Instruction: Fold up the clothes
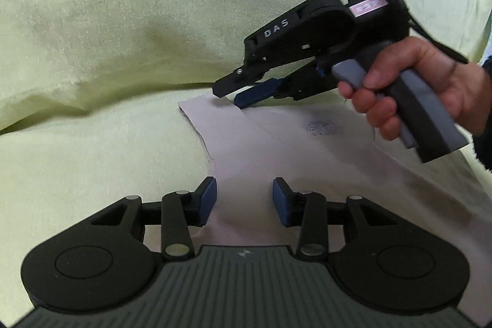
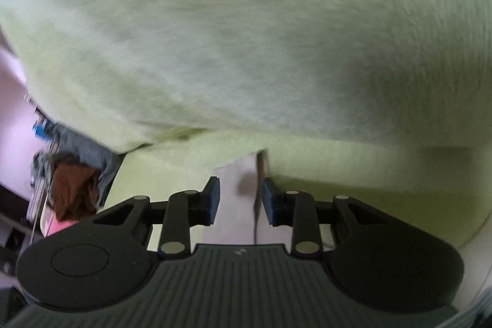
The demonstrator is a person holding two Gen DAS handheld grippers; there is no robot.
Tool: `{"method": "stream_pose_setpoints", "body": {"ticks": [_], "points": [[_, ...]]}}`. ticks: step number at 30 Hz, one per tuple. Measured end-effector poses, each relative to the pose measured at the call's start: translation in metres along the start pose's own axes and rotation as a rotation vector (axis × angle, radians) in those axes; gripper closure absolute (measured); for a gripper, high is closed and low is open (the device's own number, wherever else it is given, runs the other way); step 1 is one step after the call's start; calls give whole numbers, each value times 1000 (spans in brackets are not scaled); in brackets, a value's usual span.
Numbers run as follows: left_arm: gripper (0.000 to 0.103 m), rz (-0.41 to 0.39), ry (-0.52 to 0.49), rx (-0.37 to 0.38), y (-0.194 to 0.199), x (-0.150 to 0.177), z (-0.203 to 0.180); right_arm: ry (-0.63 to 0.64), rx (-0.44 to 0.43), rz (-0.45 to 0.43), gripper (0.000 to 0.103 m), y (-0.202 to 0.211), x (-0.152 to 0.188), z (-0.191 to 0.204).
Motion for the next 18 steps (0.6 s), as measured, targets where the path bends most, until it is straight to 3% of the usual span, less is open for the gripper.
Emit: {"method": "stream_pose_setpoints", "body": {"ticks": [2,4,5,7,12,18], "points": [[57,-2,-2,2,2,0,-5,5,1,-11,79,-3,-2,1],[57,-6,-10,10,3,-1,-12,42,2,-9,101,-7,-2,6],[56,-10,-11,10,1,-3,-14,78,11,-7,103,-9,0,9],[56,-19,-14,12,-2,-6,-17,129,20,-12,103,-10,3,15],[54,-20,3,4,-5,-8,-17,327,138,-120,103,1,-5,29],[54,-6,-17,-36,-6,-3,-10,473,245,-113,103,-11,-2,35]]}}
Point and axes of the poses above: each gripper's, at about its wrist camera, not at the fingertips, and y roughly against the way its jaws point, z to its left, x to its underside, the point moved 8 cm from there along -y, roughly the way its jaws point, and after that the axes turned 3 degrees about -z, right-handed, at the moved point
